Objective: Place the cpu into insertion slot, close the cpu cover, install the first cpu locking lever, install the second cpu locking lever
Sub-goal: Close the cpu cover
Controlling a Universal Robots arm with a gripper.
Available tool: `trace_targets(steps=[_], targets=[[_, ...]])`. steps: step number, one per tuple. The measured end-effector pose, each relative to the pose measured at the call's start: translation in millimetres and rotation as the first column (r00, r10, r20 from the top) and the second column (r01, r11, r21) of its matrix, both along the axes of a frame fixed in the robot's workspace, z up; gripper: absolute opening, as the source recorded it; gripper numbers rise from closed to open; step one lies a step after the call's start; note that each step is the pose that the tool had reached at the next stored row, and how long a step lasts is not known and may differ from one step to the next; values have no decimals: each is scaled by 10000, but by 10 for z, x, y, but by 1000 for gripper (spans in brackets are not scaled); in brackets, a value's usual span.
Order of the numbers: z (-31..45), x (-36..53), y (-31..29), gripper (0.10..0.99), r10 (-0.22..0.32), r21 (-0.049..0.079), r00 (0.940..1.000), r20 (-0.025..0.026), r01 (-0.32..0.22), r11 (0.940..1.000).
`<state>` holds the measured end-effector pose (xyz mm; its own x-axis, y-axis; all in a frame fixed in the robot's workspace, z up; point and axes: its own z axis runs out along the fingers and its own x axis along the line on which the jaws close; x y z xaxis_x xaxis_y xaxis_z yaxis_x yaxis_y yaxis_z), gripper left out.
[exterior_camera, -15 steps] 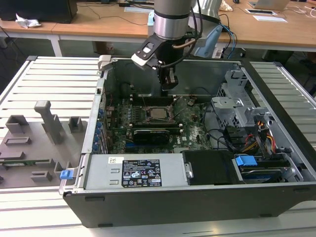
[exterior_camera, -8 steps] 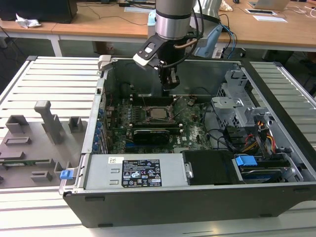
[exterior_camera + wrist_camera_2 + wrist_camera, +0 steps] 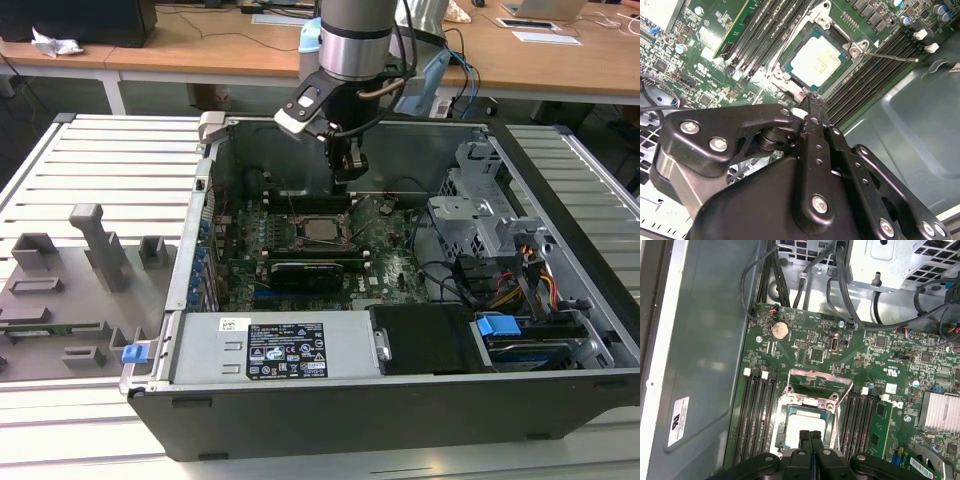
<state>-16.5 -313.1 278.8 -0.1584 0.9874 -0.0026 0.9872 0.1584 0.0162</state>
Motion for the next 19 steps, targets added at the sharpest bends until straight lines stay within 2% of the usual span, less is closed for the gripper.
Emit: trace_targets(steps=[10,19], targets=[[0,102,4,106,0,0,10000,-7,0,10000],[0,146,15,106,0,-2,10000,-7,0,10000]])
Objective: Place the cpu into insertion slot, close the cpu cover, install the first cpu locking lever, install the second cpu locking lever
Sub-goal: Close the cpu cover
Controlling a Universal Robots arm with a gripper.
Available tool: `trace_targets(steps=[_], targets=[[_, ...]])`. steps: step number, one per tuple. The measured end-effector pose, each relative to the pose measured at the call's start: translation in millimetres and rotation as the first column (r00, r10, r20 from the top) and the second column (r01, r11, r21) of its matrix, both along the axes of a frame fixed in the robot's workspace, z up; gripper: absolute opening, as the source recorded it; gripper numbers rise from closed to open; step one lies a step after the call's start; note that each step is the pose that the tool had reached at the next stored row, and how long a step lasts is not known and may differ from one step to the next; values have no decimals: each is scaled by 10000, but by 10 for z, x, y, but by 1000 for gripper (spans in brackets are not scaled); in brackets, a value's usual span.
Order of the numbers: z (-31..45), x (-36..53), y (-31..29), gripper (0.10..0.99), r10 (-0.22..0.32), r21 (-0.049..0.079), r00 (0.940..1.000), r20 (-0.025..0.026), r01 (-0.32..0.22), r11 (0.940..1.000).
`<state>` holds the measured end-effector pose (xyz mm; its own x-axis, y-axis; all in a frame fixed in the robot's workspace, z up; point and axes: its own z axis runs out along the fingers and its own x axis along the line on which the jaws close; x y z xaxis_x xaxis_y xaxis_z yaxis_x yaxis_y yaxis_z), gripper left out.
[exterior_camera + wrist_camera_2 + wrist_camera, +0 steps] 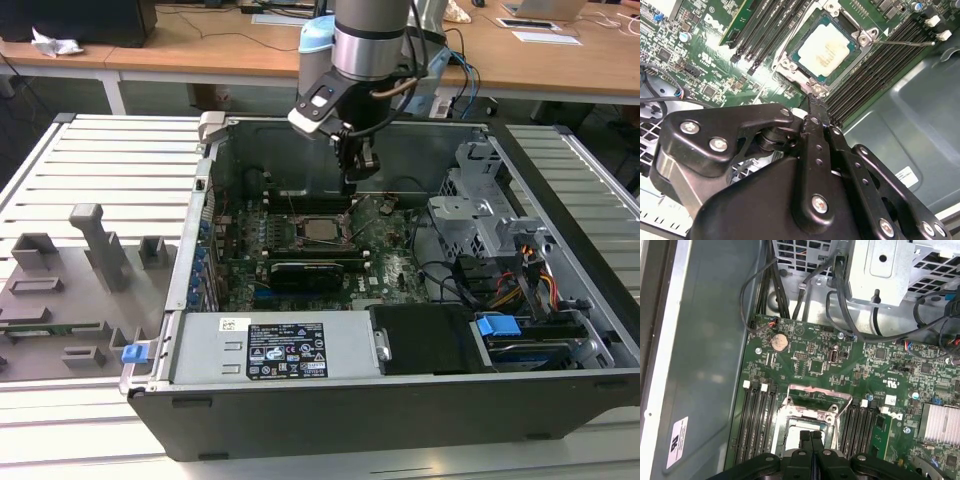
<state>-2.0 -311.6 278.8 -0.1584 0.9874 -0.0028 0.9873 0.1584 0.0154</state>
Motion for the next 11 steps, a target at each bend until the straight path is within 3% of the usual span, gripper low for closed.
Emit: trace_targets(steps=[5,7,11], targets=[[0,59,1,106,0,0,10000,-6,0,10000],[0,175,2,106,0,1,10000,-13,0,10000],[-2,253,3,106,-114,0,9999,-16,114,9999]])
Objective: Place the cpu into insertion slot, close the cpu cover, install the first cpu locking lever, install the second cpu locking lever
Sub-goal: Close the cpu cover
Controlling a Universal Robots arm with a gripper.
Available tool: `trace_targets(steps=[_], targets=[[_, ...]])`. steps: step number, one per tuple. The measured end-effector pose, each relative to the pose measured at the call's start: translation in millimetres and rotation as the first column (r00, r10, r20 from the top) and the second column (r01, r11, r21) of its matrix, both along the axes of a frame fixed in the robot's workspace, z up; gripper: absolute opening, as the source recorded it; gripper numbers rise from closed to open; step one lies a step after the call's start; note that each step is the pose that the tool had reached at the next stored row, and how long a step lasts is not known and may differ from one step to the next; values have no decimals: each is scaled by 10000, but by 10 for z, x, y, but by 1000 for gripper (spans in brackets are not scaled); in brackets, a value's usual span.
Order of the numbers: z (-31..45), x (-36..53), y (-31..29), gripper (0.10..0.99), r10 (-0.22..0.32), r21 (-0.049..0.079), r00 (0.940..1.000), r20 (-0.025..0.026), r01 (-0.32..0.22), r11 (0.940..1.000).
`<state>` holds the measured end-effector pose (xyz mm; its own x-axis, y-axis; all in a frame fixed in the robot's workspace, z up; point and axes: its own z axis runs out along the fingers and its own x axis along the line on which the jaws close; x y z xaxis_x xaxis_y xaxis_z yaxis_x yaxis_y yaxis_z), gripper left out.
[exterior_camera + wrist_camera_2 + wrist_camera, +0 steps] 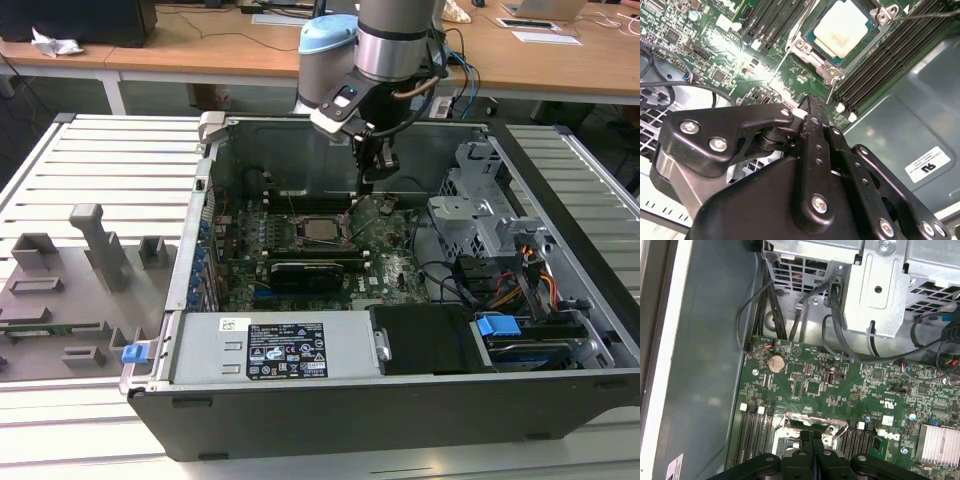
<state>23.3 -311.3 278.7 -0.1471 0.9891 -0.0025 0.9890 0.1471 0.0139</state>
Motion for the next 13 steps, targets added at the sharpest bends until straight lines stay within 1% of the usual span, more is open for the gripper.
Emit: trace_targets(steps=[2,5,8,10,13], targets=[[-4,29,-1,106,-181,2,9998,1,181,9998],[-15,80,-11,106,-226,2,9997,1,226,9997],[-22,108,-16,106,-248,5,9997,1,248,9997],[-26,118,-15,106,-309,7,9995,0,309,9995],[-30,121,-15,106,-593,7,9982,0,593,9982]])
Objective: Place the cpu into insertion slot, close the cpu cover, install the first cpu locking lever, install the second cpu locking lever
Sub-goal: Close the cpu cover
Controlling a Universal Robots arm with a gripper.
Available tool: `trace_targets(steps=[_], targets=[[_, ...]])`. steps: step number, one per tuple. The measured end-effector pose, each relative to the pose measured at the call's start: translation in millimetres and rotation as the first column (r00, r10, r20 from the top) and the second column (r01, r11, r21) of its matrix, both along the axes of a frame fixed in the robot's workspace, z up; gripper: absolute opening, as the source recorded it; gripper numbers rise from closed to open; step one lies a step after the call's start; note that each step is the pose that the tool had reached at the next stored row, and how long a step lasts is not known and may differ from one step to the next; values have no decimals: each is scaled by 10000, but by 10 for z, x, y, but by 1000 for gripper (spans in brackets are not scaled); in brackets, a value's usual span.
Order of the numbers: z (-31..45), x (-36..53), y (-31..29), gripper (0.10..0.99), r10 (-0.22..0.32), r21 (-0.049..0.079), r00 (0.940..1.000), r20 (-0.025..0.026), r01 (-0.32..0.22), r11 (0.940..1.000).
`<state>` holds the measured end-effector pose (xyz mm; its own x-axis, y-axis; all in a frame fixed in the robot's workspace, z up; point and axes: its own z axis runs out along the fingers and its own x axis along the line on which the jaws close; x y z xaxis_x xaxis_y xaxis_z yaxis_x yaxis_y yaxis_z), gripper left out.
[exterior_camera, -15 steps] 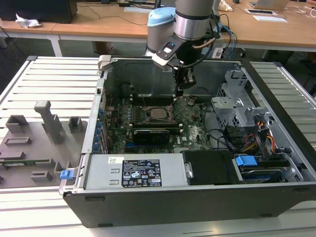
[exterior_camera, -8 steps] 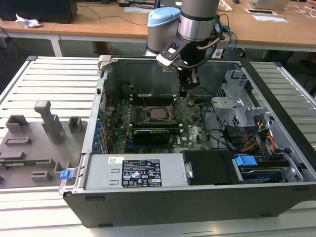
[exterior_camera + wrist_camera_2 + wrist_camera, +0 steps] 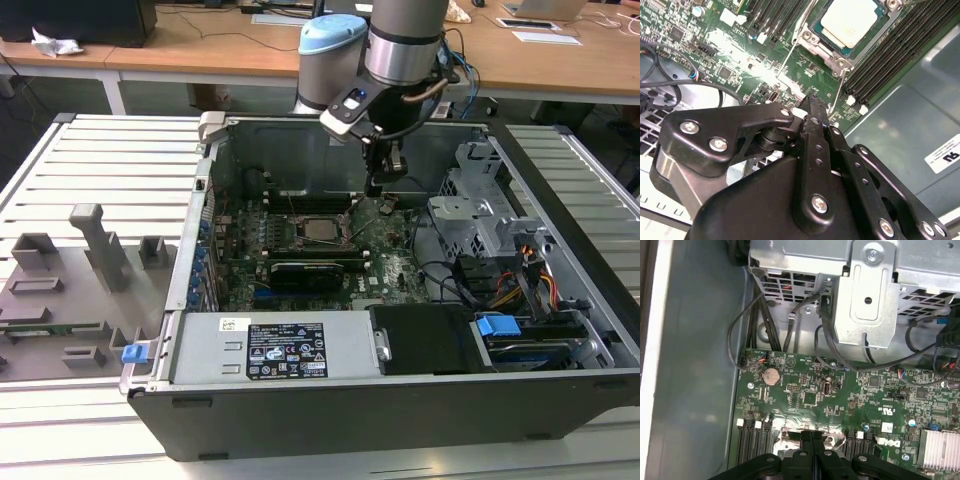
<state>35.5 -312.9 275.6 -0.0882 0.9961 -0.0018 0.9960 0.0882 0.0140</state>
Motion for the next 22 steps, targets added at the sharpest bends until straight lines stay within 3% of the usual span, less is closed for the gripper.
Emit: trace_targets(steps=[10,22], targets=[[-24,128,0,106,-221,25,9998,-1,221,9998],[-67,159,0,106,-221,26,9998,-1,221,9998]])
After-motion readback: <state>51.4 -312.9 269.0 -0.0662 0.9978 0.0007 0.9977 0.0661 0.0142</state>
